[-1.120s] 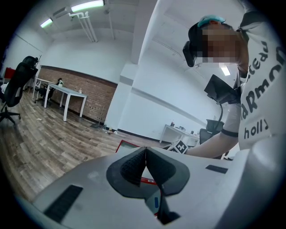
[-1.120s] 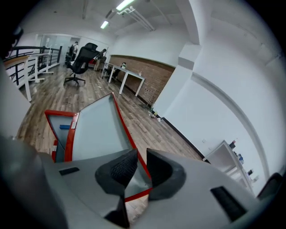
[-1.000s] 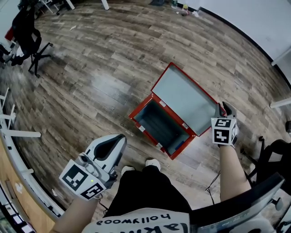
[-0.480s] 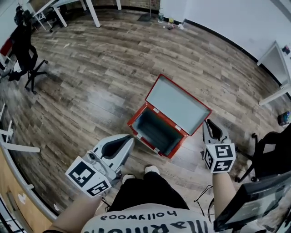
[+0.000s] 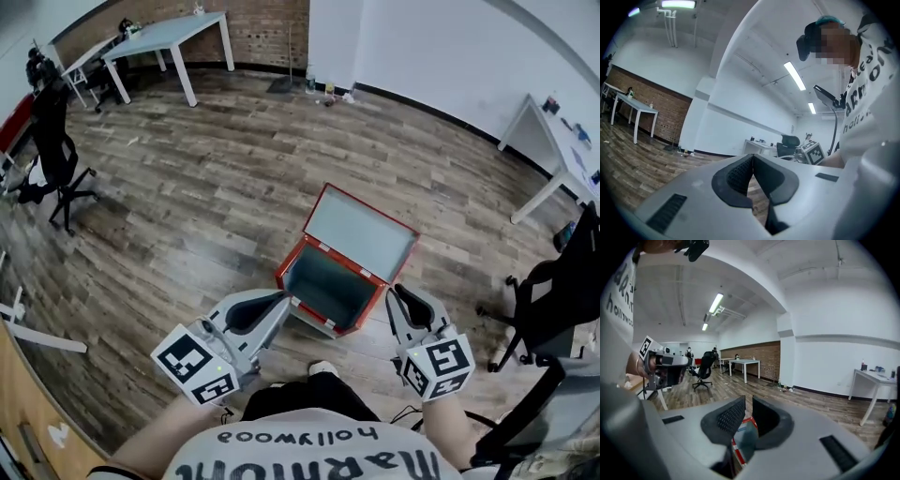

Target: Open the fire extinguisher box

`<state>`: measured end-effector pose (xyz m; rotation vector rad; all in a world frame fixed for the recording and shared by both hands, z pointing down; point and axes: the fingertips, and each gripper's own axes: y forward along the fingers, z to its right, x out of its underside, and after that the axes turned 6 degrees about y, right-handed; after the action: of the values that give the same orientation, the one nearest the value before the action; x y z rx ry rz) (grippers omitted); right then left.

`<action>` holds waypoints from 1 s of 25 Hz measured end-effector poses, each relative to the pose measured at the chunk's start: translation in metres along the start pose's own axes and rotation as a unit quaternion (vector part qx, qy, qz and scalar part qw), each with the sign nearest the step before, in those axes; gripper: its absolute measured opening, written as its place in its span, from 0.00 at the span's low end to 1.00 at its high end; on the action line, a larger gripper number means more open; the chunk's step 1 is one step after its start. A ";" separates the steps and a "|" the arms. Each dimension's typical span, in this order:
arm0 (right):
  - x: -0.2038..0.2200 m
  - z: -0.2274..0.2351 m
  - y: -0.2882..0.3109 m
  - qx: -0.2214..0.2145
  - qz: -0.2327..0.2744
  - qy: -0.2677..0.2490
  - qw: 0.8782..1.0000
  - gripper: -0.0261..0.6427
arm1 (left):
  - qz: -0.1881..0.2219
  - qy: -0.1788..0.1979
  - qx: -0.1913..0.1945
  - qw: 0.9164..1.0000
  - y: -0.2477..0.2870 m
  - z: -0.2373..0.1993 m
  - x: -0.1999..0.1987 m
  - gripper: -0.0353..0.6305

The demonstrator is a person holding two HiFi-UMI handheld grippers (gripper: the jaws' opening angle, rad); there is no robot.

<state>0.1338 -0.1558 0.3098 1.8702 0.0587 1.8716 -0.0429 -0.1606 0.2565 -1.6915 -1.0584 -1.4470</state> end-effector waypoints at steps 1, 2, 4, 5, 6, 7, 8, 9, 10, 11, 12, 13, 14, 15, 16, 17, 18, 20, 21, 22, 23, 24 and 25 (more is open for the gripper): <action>-0.001 -0.013 -0.008 -0.005 0.008 0.006 1.000 0.11 | 0.003 0.002 0.005 1.000 -0.010 0.004 -0.004 0.06; -0.003 -0.025 -0.015 -0.009 0.014 0.010 1.000 0.11 | 0.006 0.003 0.010 1.000 -0.019 0.008 -0.008 0.06; -0.010 -0.046 -0.026 -0.010 0.029 0.009 0.999 0.11 | 0.016 0.008 0.020 1.000 -0.032 0.014 -0.016 0.06; -0.014 -0.055 -0.032 -0.010 0.038 0.009 0.999 0.11 | 0.019 0.011 0.027 0.999 -0.038 0.017 -0.020 0.06; -0.018 -0.063 -0.037 -0.009 0.047 0.012 0.999 0.09 | 0.021 0.015 0.034 0.999 -0.043 0.020 -0.022 0.06; -0.021 -0.070 -0.042 -0.009 0.053 0.018 0.998 0.09 | 0.022 0.018 0.040 0.999 -0.047 0.023 -0.024 0.06; -0.024 -0.077 -0.047 -0.007 0.056 0.021 0.998 0.08 | 0.022 0.020 0.046 0.998 -0.051 0.026 -0.025 0.06; -0.025 -0.083 -0.051 -0.005 0.057 0.021 0.998 0.08 | 0.024 0.021 0.052 0.998 -0.055 0.029 -0.026 0.06; -0.026 -0.088 -0.055 -0.002 0.055 0.017 0.998 0.08 | 0.025 0.020 0.057 0.998 -0.059 0.032 -0.027 0.06; -0.026 -0.093 -0.060 0.002 0.053 0.010 0.999 0.08 | 0.026 0.020 0.062 0.998 -0.062 0.035 -0.028 0.06; -0.026 -0.098 -0.065 0.007 0.050 0.002 0.999 0.08 | 0.026 0.021 0.066 0.997 -0.066 0.038 -0.029 0.06; -0.026 -0.101 -0.069 0.011 0.046 -0.007 0.999 0.08 | 0.027 0.023 0.069 0.997 -0.068 0.041 -0.030 0.06; -0.026 -0.102 -0.073 0.016 0.043 -0.017 0.999 0.08 | 0.028 0.026 0.069 0.997 -0.070 0.042 -0.031 0.06; -0.026 -0.102 -0.076 0.021 0.041 -0.025 0.999 0.08 | 0.030 0.029 0.066 0.997 -0.072 0.042 -0.032 0.06; -0.025 -0.102 -0.079 0.025 0.039 -0.029 0.998 0.08 | 0.032 0.031 0.061 0.997 -0.074 0.041 -0.033 0.06; -0.024 -0.101 -0.081 0.027 0.037 -0.030 0.998 0.08 | 0.035 0.032 0.055 0.997 -0.075 0.040 -0.034 0.06; -0.024 -0.099 -0.083 0.028 0.036 -0.028 0.999 0.08 | 0.037 0.030 0.050 0.998 -0.076 0.040 -0.035 0.06; -0.021 -0.095 -0.088 0.027 0.030 -0.020 0.999 0.08 | 0.037 0.023 0.047 0.998 -0.074 0.043 -0.036 0.06; -0.020 -0.093 -0.091 0.025 0.028 -0.015 0.999 0.08 | 0.034 0.020 0.051 0.998 -0.073 0.047 -0.036 0.06; -0.020 -0.091 -0.094 0.021 0.028 -0.009 0.999 0.08 | 0.029 0.020 0.057 0.998 -0.071 0.052 -0.035 0.06; -0.022 -0.090 -0.098 0.015 0.032 -0.001 0.999 0.08 | 0.023 0.022 0.066 0.997 -0.069 0.057 -0.034 0.06; -0.023 -0.088 -0.103 0.007 0.039 0.010 0.999 0.08 | 0.017 0.024 0.073 0.997 -0.066 0.063 -0.033 0.06; -0.025 -0.086 -0.108 -0.001 0.048 0.024 0.999 0.08 | 0.012 0.025 0.077 0.997 -0.064 0.067 -0.032 0.06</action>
<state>0.0835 -0.0440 0.2423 1.8567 -0.0177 1.9796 -0.0719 -0.0778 0.2122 -1.5463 -1.0886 -1.3503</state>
